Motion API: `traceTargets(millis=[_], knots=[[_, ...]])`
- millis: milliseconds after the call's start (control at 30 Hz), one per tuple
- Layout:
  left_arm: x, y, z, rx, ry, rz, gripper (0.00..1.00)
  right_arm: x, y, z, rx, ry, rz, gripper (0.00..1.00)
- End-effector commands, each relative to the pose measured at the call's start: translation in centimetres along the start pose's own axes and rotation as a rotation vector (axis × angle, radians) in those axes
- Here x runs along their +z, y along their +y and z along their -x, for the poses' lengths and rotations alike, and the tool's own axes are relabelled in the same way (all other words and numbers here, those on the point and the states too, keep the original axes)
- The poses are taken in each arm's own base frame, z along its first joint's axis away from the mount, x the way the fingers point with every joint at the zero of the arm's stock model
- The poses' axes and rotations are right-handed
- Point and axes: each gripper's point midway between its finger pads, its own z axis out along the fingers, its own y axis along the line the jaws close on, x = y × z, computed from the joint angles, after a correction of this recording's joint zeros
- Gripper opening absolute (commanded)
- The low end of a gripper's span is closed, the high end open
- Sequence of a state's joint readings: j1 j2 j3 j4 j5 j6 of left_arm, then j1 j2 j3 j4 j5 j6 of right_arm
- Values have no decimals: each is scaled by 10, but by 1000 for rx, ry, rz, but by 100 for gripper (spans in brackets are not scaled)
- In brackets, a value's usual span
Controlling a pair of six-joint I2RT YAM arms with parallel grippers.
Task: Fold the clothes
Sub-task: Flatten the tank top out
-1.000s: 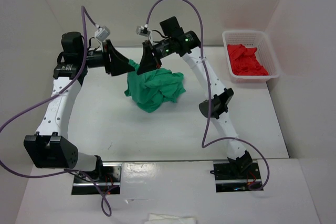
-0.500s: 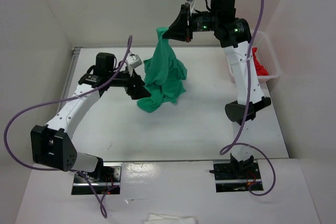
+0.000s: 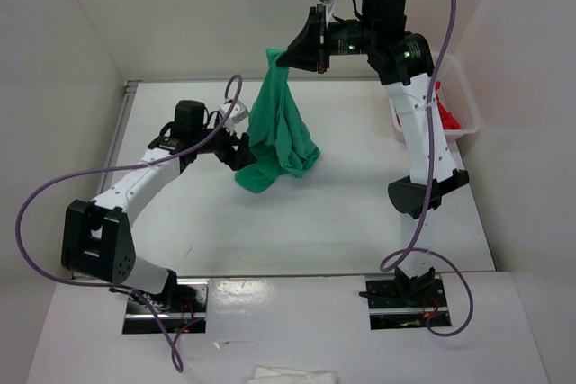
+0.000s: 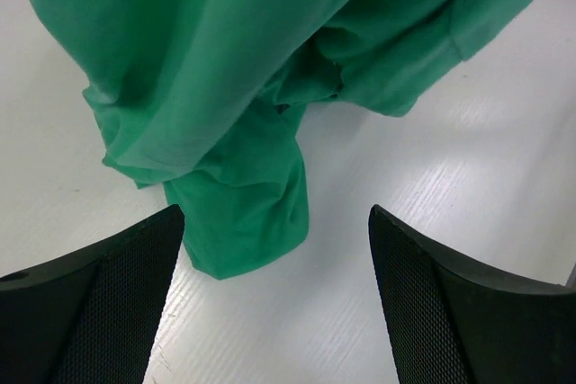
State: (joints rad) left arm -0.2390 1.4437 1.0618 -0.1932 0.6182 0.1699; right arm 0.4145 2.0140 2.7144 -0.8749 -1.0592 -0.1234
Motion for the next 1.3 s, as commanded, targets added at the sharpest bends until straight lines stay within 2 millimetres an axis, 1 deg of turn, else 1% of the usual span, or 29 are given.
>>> traceTargets(millis=[0, 67, 133, 167, 200, 267, 300, 333, 367, 400, 467, 500, 567, 633, 667, 700, 733, 767, 800, 833, 867, 933, 1000, 1033, 1067, 1133, 1200, 1233, 1267], knots=[[14, 11, 1, 7, -14, 17, 89, -20, 36, 43, -126, -73, 2, 0], [18, 12, -3, -6, 0, 4, 89, -23, 40, 47, -135, -78, 2, 0], [26, 13, -13, -27, 24, -13, 89, -26, 48, 51, -148, -85, 15, 0], [29, 12, -18, -49, 36, -27, 89, -25, 48, 48, -140, -81, 29, 0], [31, 14, -15, -54, 28, -25, 89, -27, 55, 52, -150, -86, 44, 0], [35, 15, -21, -76, 42, -28, 88, -32, 62, 56, -161, -92, 43, 0], [39, 18, -22, -80, 47, -29, 88, -31, 62, 54, -154, -88, 53, 0], [39, 17, -22, -89, 47, -28, 87, -36, 65, 58, -165, -94, 43, 0], [42, 18, -27, -99, 59, -31, 87, -43, 70, 62, -170, -100, 43, 0], [44, 18, -27, -102, 60, -42, 87, -43, 70, 64, -169, -105, 43, 0], [47, 18, -29, -114, 61, -55, 87, -57, 76, 73, -194, -120, 30, 0], [50, 19, -33, -122, 70, -57, 87, -57, 78, 72, -195, -120, 42, 0], [52, 18, -37, -130, 77, -68, 87, -65, 84, 78, -215, -127, 35, 0], [54, 17, -39, -136, 82, -80, 87, -72, 78, 76, -205, -125, 30, 0], [56, 18, -41, -136, 82, -80, 87, -74, 85, 80, -212, -132, 40, 0], [58, 18, -44, -151, 89, -81, 87, -80, 82, 80, -192, -130, 30, 0], [58, 18, -44, -151, 89, -81, 87, -84, 85, 85, -213, -141, 31, 0], [62, 18, -56, -171, 113, -86, 87, -87, 90, 87, -220, -143, 48, 0], [62, 18, -56, -171, 114, -86, 87, -91, 93, 89, -220, -144, 48, 0], [66, 20, -65, -187, 133, -90, 87, -93, 93, 90, -216, -146, 49, 0], [68, 20, -67, -196, 134, -89, 85, -97, 92, 90, -216, -146, 49, 0], [74, 18, -69, -198, 145, -100, 83, -103, 100, 96, -245, -154, 39, 0], [82, 18, -79, -219, 173, -101, 81, -106, 104, 97, -246, -154, 41, 0], [87, 13, -88, -231, 200, -115, 79, -108, 102, 97, -246, -154, 32, 0], [91, 10, -88, -224, 203, -125, 77, -110, 109, 99, -258, -155, 40, 0], [92, 12, -95, -235, 225, -111, 75, -117, 110, 101, -266, -156, 30, 0], [95, 12, -94, -233, 225, -97, 72, -119, 112, 100, -268, -150, 42, 0], [95, 18, -96, -229, 234, -64, 69, -118, 110, 98, -249, -147, 43, 0], [97, 22, -97, -245, 239, -42, 66, -122, 113, 99, -258, -147, 42, 0]])
